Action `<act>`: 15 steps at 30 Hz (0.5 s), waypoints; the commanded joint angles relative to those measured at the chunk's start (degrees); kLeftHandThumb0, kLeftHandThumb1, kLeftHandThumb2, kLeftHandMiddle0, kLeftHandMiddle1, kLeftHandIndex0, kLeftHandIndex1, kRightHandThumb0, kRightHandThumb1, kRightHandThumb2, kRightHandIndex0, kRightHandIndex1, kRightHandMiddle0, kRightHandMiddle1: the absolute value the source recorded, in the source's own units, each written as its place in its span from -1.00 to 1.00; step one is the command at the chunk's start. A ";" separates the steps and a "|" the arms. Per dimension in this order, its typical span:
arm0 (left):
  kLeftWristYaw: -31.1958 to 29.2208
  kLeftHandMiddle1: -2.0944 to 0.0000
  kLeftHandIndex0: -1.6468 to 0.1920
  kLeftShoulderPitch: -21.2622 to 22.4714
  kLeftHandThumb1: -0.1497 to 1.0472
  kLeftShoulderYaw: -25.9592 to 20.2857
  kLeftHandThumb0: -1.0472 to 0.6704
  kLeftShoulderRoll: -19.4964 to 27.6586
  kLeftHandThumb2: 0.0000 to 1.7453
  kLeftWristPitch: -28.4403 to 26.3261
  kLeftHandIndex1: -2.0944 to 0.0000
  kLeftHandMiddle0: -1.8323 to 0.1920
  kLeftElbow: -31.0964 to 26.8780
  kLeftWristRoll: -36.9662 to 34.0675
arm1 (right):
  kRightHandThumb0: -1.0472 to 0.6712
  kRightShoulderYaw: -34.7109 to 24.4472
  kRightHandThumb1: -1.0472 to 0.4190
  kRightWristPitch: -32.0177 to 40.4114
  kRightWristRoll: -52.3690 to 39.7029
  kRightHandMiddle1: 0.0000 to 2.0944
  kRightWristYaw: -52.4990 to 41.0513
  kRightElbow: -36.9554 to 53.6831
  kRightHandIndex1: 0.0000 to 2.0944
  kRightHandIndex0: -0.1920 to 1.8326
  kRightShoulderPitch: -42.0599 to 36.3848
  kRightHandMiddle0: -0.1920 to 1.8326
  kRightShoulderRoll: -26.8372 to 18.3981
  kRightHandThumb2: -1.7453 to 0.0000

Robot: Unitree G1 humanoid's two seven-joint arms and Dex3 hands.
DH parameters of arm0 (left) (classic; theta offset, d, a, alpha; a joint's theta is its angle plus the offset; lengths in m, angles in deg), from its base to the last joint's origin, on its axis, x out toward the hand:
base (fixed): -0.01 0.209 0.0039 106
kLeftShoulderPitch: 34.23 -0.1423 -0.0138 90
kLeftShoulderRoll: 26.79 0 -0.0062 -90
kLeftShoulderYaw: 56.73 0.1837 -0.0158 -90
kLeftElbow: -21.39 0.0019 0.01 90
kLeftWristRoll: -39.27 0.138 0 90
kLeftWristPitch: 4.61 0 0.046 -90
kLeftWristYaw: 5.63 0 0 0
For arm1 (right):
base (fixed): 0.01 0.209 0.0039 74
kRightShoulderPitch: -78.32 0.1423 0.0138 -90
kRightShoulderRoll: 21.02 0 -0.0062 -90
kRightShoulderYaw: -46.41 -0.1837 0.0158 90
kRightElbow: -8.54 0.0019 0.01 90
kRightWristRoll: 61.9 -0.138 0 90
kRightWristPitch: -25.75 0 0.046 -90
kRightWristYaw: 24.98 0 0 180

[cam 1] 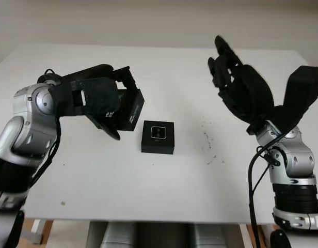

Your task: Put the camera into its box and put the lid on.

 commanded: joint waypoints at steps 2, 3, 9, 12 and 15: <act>-1.91 -0.37 0.39 3.94 0.81 3.58 -0.02 -1.67 -0.94 -1.58 -0.33 0.23 2.68 2.53 | -0.46 0.44 -1.00 -0.97 0.13 -1.00 -0.05 0.74 -0.99 -1.00 -0.03 -1.00 0.74 0.16; -2.13 -0.36 0.38 4.56 0.80 4.34 -0.03 -2.29 -0.94 -1.67 -0.31 0.22 3.56 3.10 | -0.46 0.56 -1.00 -1.25 0.10 -1.00 -0.13 0.72 -0.99 -1.00 -0.06 -1.00 0.91 0.16; -1.51 -0.46 0.26 6.29 0.77 6.14 -0.05 -6.13 -0.94 -1.06 -0.34 0.15 10.05 3.79 | -0.48 1.31 -1.00 -2.14 0.59 -0.99 0.31 0.99 -0.97 -0.98 0.13 -0.98 1.73 0.19; -1.61 -0.50 0.24 6.95 0.76 6.71 -0.03 -7.66 -0.94 -1.89 -0.40 0.15 12.00 4.25 | -0.48 1.15 -1.00 -2.08 0.38 -0.98 0.58 1.54 -0.97 -0.98 0.10 -0.98 2.24 0.21; -1.25 -0.51 0.22 7.12 0.75 6.66 -0.02 -8.94 -0.94 -2.29 -0.43 0.15 13.81 4.11 | -0.49 1.09 -1.00 -2.51 0.44 -0.98 0.52 1.75 -0.97 -0.98 0.03 -0.98 2.47 0.22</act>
